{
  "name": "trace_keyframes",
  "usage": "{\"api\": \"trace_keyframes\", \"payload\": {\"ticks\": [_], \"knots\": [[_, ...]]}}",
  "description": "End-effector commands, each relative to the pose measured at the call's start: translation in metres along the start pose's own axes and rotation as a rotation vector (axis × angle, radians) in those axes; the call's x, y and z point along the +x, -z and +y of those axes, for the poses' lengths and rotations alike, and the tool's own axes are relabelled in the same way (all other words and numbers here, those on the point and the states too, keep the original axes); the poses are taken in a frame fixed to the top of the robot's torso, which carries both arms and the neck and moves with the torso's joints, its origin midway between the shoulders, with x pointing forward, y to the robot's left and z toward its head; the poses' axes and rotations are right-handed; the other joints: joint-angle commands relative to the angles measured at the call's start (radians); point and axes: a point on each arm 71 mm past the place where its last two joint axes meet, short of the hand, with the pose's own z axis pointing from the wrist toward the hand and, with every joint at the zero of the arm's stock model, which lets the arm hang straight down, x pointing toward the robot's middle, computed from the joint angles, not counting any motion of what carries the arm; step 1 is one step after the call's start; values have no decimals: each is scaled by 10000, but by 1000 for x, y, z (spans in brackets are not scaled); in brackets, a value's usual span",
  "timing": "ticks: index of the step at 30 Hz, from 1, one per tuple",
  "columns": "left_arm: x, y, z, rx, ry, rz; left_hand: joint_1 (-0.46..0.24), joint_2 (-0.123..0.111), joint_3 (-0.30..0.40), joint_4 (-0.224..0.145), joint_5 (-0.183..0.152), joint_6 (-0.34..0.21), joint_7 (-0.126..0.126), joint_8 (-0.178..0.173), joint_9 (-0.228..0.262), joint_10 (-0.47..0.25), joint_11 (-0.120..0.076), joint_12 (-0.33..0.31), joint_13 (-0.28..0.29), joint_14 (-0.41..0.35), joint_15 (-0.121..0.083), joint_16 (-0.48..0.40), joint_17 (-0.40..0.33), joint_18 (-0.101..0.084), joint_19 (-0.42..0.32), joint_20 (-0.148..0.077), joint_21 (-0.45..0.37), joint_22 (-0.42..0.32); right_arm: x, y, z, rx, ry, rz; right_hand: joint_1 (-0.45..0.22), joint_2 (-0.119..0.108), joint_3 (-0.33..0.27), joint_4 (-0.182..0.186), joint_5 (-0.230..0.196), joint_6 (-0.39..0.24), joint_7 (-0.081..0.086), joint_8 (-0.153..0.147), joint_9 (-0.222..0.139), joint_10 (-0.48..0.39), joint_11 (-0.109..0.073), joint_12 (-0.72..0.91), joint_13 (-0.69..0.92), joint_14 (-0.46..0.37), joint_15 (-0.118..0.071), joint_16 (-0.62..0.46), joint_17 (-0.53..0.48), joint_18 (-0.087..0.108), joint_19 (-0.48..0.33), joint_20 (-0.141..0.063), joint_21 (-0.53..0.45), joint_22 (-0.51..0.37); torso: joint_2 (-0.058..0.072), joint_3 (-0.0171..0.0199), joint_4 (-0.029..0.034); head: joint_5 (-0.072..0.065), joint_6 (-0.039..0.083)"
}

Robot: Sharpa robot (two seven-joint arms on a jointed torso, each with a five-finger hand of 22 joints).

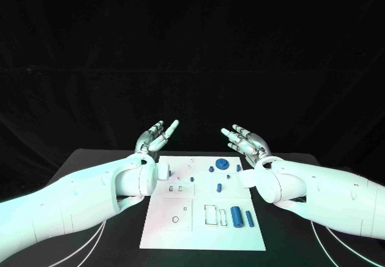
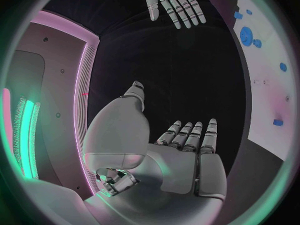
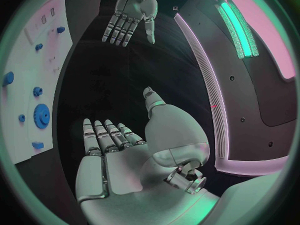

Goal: Assemble the parts on the task board

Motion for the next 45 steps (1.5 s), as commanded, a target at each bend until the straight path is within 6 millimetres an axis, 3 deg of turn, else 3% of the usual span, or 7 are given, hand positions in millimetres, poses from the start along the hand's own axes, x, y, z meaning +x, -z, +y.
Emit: {"api": "trace_keyframes", "payload": {"ticks": [1,9,10,13,23,32,45], "knots": [[5,0,1,-309,325,529,618,25,393,154,68,267,926,91,43,180,235,73,38,171,192,73,37,275,-32,178,68,19,12,-3,-1,525,164,2035,1091,56,127,-425,94,1550,1628,343,204,1417,119,239,132,1421,145,230,129,50,537,97,301,135,1,-3,2,1,2],[5,0,1,-309,325,529,1366,272,821,62,70,2190,1218,514,283,2096,623,423,236,2057,379,456,252,487,895,198,378,179,14,-6,0,739,363,2634,1910,-66,346,-1092,126,4131,1493,784,393,5030,-111,765,346,4889,-186,747,337,382,2197,84,1037,463,1,-3,2,1,2],[-11,6,-6,62,357,877,1490,306,827,43,72,2558,1233,593,320,2449,655,477,257,2424,406,532,280,539,1139,198,457,215,-9,-12,18,-1190,3460,2023,1952,-62,380,-1153,135,4443,1467,793,389,5496,-162,789,349,5326,-235,762,342,434,2384,84,1110,484,174,-24,54,-189,-92],[-15,8,-7,140,358,871,1795,384,802,-46,55,3548,1208,778,397,3715,780,669,330,3652,453,769,358,585,1977,215,723,326,-13,-12,20,-1389,3854,1938,2027,-94,449,-1299,123,5320,1355,840,397,6494,-284,864,377,6514,-385,847,389,580,2989,79,1336,553,224,-26,66,-202,-87],[-23,18,-14,189,390,963,2296,582,545,-530,63,6754,1136,1271,563,7162,455,1155,471,6798,31,1303,506,827,4844,166,1695,649,-24,-13,32,-1830,5121,1773,2189,-209,724,-1729,92,7352,1151,704,438,7678,-576,748,387,7927,-749,750,400,907,5170,34,2154,761,464,-54,169,-299,-115],[-26,31,-24,222,496,1315,2500,716,310,-978,64,7528,960,1261,498,8167,176,1272,498,8058,-314,1574,598,1313,5778,151,2158,740,-33,-20,45,-2124,7716,2125,2443,-563,1294,-2509,114,8328,764,722,456,9050,-1046,732,411,9731,-1362,1114,578,937,6703,-518,2866,946,803,-124,267,-439,-83],[-14,54,-49,692,439,2331,2531,786,101,-1235,63,7726,911,1089,446,8415,122,1115,472,8338,-372,1409,592,1360,6179,93,2357,750,-27,-24,61,-2185,12923,2656,1935,-1192,1470,-2951,904,9242,272,731,520,9940,-1568,465,473,11914,-2151,1831,1575,881,9136,-1544,5197,2176,1408,-242,503,-699,63]]}}
